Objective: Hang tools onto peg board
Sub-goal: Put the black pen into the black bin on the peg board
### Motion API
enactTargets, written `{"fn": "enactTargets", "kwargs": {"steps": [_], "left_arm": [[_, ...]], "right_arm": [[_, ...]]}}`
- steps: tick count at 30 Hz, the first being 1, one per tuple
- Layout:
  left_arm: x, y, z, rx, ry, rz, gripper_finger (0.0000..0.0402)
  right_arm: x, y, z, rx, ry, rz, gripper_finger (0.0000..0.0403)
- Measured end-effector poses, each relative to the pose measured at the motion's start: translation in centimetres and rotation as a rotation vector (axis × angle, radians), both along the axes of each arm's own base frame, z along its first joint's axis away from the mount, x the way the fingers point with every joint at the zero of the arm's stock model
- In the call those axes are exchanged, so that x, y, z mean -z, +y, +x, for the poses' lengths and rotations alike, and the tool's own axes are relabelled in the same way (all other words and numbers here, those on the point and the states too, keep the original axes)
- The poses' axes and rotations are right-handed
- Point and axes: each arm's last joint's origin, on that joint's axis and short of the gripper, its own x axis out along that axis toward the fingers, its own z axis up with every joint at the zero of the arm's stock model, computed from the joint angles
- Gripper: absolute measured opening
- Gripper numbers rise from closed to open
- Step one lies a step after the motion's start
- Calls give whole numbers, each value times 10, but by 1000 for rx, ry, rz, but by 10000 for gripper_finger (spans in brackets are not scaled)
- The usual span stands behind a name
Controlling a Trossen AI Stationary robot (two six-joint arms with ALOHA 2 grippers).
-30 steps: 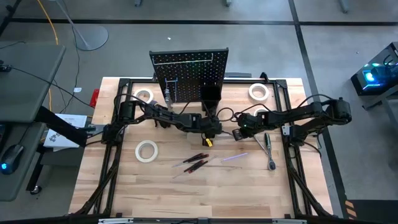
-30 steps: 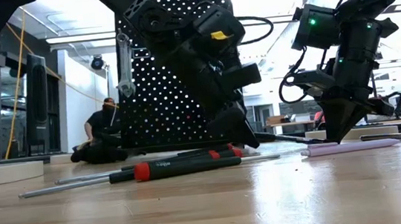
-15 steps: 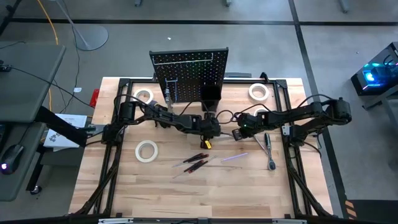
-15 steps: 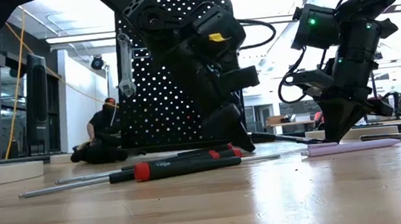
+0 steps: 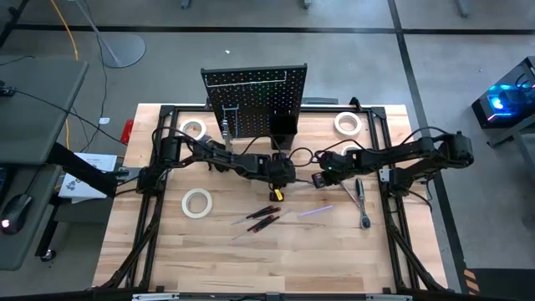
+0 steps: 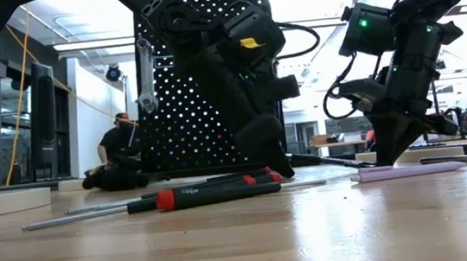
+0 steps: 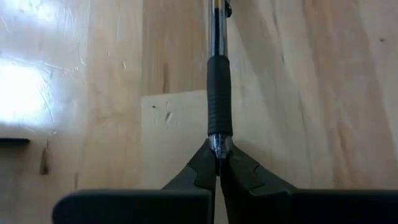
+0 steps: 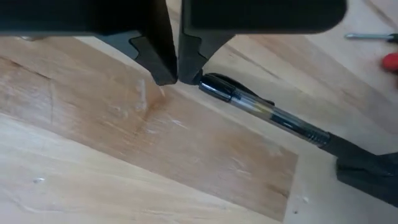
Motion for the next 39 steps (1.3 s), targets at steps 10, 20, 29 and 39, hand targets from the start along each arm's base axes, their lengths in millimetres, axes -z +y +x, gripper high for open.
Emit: {"fn": "enactTargets", "kwargs": {"steps": [10,20,29,39], "left_arm": [[-12,1,-3,-20,-12,-19,0],[-22,-4,-12,-31,39,-150,0],[-81,-6,-51,-124,-112,-238,0],[-155,-21,-125,-393,-596,-306,0]], "right_arm": [[-23,-1,-8,23,-87,-84,101],[-52,-1,-21,45,-211,-177,124],[-85,1,-41,105,-399,-227,124],[-136,14,-36,151,-916,-213,124]]}}
